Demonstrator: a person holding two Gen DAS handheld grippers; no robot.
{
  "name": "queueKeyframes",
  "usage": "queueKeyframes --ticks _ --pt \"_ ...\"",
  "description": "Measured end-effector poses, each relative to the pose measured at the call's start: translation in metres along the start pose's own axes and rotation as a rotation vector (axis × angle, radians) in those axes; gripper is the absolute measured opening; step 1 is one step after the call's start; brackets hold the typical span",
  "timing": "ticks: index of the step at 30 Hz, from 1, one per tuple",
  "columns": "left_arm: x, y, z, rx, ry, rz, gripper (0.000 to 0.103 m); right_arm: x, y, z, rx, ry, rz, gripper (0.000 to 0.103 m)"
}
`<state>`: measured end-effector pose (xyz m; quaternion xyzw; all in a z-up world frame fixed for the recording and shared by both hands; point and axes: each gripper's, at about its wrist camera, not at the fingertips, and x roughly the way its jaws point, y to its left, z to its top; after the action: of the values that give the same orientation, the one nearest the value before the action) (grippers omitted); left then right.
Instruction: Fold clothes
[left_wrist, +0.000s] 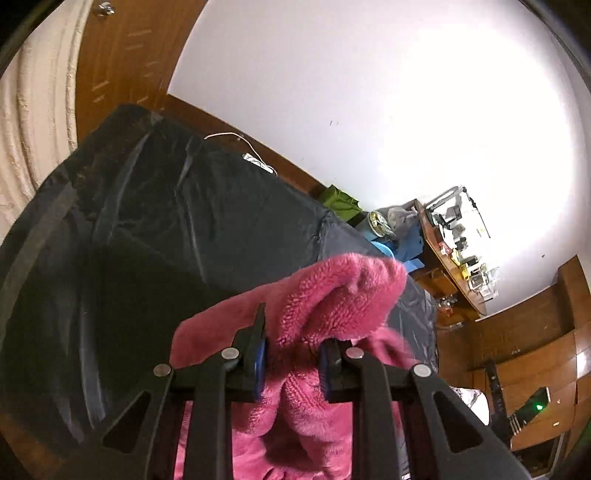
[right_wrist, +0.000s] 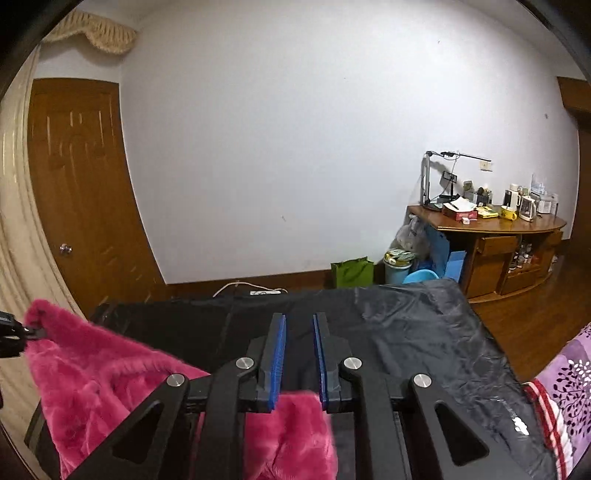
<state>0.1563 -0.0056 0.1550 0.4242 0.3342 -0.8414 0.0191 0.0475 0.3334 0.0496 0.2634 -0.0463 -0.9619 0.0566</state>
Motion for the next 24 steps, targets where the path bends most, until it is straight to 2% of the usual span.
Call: queueKeyframes --ticks 3,5,7,8,9,13,19,22,24 --pt "0.003 0.006 0.000 -0.020 -0.003 0.016 0.024 0.013 -0.010 -0.007 -0.010 0.081 0.074 0.018" --pt "0.005 0.015 -0.002 -0.039 -0.002 0.024 0.024 0.027 -0.009 -0.020 -0.003 0.163 0.091 0.026" --pt "0.013 0.020 -0.009 -0.057 -0.001 0.021 0.024 0.045 -0.015 -0.032 0.032 0.227 0.094 0.047" --pt "0.010 0.021 -0.012 -0.061 -0.003 0.020 0.024 0.058 -0.020 -0.038 0.057 0.258 0.095 0.067" --pt "0.006 0.023 -0.013 -0.064 -0.006 0.018 0.024 0.067 -0.022 -0.044 0.080 0.281 0.096 0.073" --pt "-0.004 0.027 -0.015 -0.066 -0.033 0.014 0.024 0.095 -0.025 -0.062 0.143 0.354 0.140 0.073" --pt "-0.009 0.035 -0.012 -0.106 -0.074 0.020 0.024 0.144 -0.036 -0.073 0.205 0.442 0.145 0.073" --pt "-0.008 0.043 -0.011 -0.125 -0.077 0.029 0.024 0.165 -0.024 -0.077 0.172 0.470 0.201 0.073" --pt "-0.010 0.050 -0.010 -0.136 -0.076 0.037 0.024 0.180 -0.006 -0.079 0.101 0.499 0.257 0.073"
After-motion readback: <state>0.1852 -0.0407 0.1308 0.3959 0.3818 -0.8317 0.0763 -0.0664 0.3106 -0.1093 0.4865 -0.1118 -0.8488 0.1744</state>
